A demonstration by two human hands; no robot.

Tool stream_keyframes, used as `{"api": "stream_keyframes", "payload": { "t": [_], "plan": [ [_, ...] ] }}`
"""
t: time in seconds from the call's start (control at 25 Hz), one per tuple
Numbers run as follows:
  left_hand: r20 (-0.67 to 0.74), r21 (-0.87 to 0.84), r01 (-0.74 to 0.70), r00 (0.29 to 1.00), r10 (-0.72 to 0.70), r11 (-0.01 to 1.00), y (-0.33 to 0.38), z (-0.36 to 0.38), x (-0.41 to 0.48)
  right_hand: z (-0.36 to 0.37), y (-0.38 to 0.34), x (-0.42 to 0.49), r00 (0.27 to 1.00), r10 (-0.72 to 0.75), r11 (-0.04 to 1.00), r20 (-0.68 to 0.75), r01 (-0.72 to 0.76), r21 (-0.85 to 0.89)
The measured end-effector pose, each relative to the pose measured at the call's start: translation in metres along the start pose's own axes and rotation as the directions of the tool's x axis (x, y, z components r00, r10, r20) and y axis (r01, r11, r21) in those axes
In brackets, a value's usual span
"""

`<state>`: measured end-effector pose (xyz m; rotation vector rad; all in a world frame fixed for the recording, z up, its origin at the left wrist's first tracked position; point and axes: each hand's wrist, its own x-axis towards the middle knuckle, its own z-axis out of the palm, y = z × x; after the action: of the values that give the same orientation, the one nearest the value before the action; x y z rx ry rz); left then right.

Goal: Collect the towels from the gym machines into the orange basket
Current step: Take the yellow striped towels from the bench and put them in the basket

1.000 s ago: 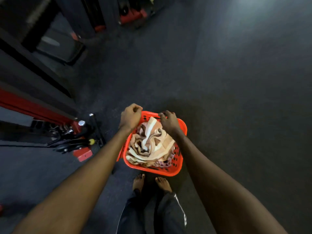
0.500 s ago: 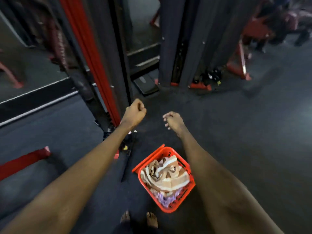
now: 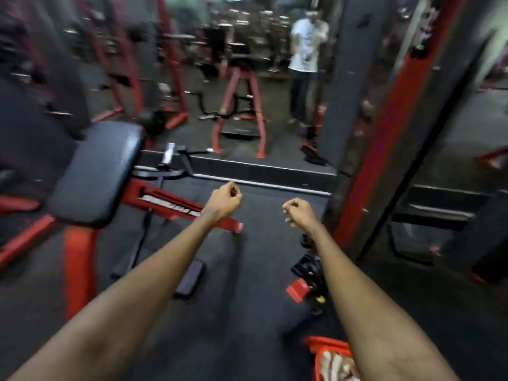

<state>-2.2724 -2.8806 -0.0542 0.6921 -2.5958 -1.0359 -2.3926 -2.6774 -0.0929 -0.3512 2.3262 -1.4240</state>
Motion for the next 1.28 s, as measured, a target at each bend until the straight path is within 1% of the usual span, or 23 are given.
{"api": "stream_keyframes", "payload": {
  "t": [0.04,0.12,0.2,0.28,0.36,0.44,0.48,0.52,0.6,0.68,0.76,0.88,0.96,1.0,1.08,1.16,1.28],
  "plan": [
    [-0.026,0.017,0.036,0.999,-0.036,0.999,-0.016,-0.022,-0.007,0.02,-0.014,0.003,0.999,-0.031,1.0,0.028,0.031,-0.001],
    [-0.115,0.044,0.116,0.987,-0.111,0.992,-0.053,-0.074,-0.03,0.068,-0.044,0.001,0.987,-0.096,0.995,0.131,0.099,-0.015],
    [-0.221,0.023,0.204,0.956,-0.194,0.979,-0.083,-0.121,-0.06,0.111,-0.072,-0.003,0.959,-0.157,0.985,0.235,0.169,-0.033],
    [-0.326,0.021,0.287,0.908,-0.265,0.958,-0.106,-0.162,-0.093,0.152,-0.097,-0.008,0.919,-0.214,0.971,0.332,0.238,-0.034],
    [-0.433,0.007,0.351,0.845,-0.313,0.936,-0.119,-0.194,-0.127,0.186,-0.12,-0.013,0.874,-0.264,0.955,0.408,0.297,-0.02],
    [-0.507,-0.009,0.423,0.779,-0.369,0.906,-0.128,-0.222,-0.176,0.224,-0.14,-0.03,0.809,-0.312,0.932,0.498,0.362,-0.004],
    [-0.536,-0.024,0.462,0.743,-0.401,0.887,-0.132,-0.233,-0.203,0.241,-0.148,-0.041,0.77,-0.328,0.923,0.548,0.385,0.012],
    [-0.571,-0.054,0.507,0.691,-0.443,0.86,-0.135,-0.243,-0.234,0.258,-0.156,-0.052,0.723,-0.343,0.912,0.599,0.409,0.029],
    [-0.636,-0.121,0.592,0.57,-0.52,0.797,-0.144,-0.256,-0.298,0.292,-0.163,-0.079,0.635,-0.361,0.887,0.683,0.459,0.042],
    [-0.671,-0.185,0.655,0.461,-0.581,0.733,-0.15,-0.262,-0.366,0.327,-0.164,-0.112,0.554,-0.374,0.854,0.744,0.518,0.044],
    [-0.701,-0.253,0.698,0.344,-0.624,0.67,-0.153,-0.262,-0.434,0.358,-0.164,-0.158,0.468,-0.376,0.824,0.8,0.564,0.057],
    [-0.728,-0.351,0.743,0.166,-0.665,0.57,-0.15,-0.259,-0.538,0.396,-0.167,-0.251,0.3,-0.377,0.79,0.876,0.598,0.135],
    [-0.731,-0.415,0.745,0.069,-0.679,0.522,-0.149,-0.258,-0.602,0.415,-0.167,-0.314,0.199,-0.368,0.772,0.908,0.61,0.179],
    [-0.731,-0.435,0.746,0.036,-0.682,0.505,-0.148,-0.259,-0.629,0.422,-0.167,-0.342,0.163,-0.364,0.764,0.917,0.616,0.194],
    [-0.741,-0.464,0.736,-0.019,-0.671,0.492,-0.147,-0.262,-0.677,0.434,-0.167,-0.393,0.115,-0.367,0.75,0.923,0.624,0.221],
    [-0.755,-0.485,0.721,-0.058,-0.654,0.495,-0.15,-0.266,-0.724,0.446,-0.162,-0.44,0.09,-0.365,0.739,0.926,0.634,0.23],
    [-0.76,-0.498,0.714,-0.087,-0.644,0.492,-0.163,-0.271,-0.786,0.466,-0.148,-0.507,0.062,-0.349,0.738,0.935,0.634,0.233]
  ]
}}
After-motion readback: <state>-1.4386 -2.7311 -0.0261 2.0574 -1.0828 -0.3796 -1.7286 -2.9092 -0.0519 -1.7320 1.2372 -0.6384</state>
